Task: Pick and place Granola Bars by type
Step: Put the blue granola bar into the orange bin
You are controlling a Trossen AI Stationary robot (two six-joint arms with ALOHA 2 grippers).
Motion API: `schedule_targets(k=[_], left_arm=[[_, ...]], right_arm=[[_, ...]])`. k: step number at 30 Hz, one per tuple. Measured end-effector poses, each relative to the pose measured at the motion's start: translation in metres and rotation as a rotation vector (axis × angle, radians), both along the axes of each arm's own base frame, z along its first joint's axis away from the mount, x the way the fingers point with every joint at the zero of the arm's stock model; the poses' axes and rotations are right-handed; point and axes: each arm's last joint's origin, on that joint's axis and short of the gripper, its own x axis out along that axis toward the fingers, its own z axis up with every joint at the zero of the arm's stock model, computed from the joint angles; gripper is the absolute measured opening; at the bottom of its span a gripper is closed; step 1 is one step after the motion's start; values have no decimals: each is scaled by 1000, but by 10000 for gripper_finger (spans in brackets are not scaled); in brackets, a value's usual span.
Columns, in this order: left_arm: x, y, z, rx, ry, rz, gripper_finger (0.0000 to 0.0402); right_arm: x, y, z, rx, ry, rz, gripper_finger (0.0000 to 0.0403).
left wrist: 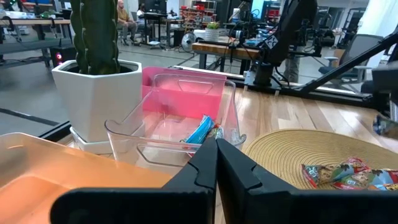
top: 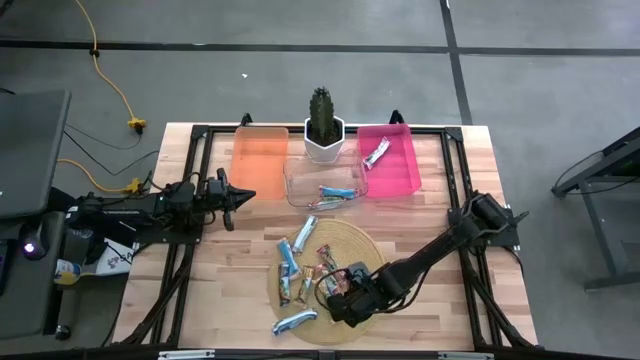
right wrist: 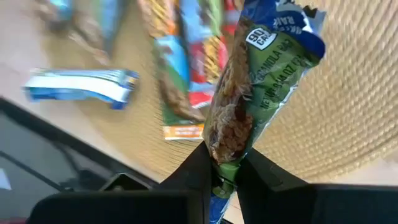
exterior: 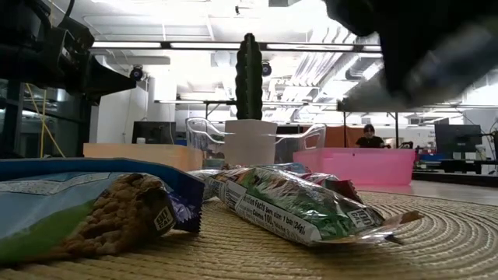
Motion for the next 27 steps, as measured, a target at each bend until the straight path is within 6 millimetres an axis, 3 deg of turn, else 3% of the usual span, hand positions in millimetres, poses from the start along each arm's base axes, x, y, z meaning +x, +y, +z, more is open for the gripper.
schedule_targets(k=[13,27], left_arm=[[0,0,0,0,0,0,1],[0,0,0,0,0,0,1]], right_arm=[[4,-29,46,-226,-254,95,40],[62,-117,92,-418,-685,334,35]])
